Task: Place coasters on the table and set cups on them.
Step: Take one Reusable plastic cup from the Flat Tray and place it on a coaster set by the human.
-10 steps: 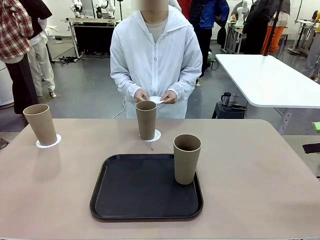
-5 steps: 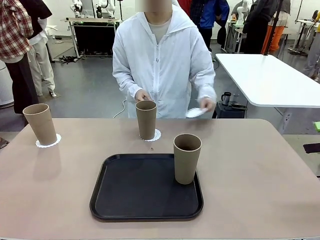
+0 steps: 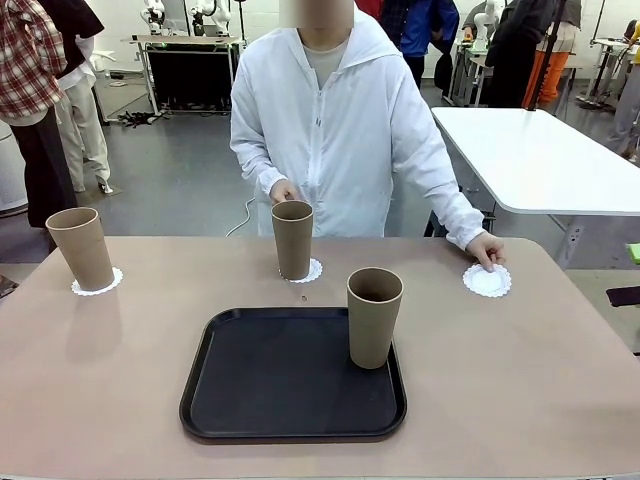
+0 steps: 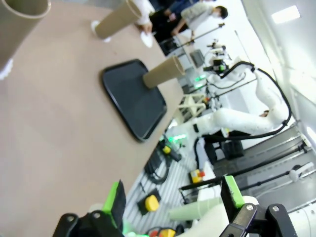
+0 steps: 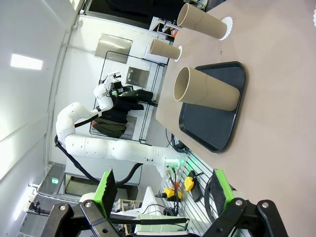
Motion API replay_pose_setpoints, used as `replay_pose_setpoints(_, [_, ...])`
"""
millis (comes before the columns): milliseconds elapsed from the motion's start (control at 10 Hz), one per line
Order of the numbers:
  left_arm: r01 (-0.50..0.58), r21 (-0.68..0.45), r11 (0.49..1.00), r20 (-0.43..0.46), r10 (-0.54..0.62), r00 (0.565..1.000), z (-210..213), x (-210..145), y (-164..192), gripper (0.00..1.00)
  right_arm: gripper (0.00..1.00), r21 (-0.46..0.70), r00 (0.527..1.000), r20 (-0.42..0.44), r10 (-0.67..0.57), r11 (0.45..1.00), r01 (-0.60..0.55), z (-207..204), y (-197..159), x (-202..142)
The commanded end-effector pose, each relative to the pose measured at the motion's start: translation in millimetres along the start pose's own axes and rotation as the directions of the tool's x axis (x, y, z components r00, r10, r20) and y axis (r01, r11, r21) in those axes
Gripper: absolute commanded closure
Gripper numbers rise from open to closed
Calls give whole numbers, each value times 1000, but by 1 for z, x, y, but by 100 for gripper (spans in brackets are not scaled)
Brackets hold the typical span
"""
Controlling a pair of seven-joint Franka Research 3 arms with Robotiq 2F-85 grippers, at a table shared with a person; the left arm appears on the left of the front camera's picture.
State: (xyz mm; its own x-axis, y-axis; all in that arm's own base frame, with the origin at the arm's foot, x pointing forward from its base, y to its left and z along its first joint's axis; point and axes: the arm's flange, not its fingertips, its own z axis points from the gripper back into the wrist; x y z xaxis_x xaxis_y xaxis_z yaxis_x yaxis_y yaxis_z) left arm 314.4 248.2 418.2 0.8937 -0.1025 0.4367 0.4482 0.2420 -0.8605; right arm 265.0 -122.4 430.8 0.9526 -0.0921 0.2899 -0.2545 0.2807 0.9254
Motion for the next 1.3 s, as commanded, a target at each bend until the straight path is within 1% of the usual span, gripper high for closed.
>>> replay_pose_setpoints(0, [-11, 7, 1000, 12, 11, 1000, 0, 0, 0, 0, 0, 14, 1000, 3, 16, 1000, -16, 0, 0, 1])
replay_pose_setpoints(800, [-11, 7, 1000, 12, 11, 1000, 0, 0, 0, 0, 0, 14, 1000, 3, 16, 1000, -16, 0, 0, 1])
replay_pose_setpoints(900, [-11, 7, 1000, 12, 11, 1000, 0, 0, 0, 0, 0, 0, 1000, 0, 0, 1000, 0, 0, 0, 0])
replay_pose_setpoints(1000, [-11, 7, 1000, 12, 11, 1000, 0, 0, 0, 0, 0, -292, 989, -102, 107, 947, -132, -11, 9, 15])
replay_pose_setpoints(1100, [-11, 7, 1000, 12, 11, 1000, 0, 0, 0, 0, 0, -447, 956, -267, 123, 863, -236, -26, 19, 35])
replay_pose_setpoints(1200, [-11, 7, 1000, 12, 11, 1000, 0, 0, 0, 0, 0, -502, 909, -407, 84, 811, -300, -44, 29, 54])
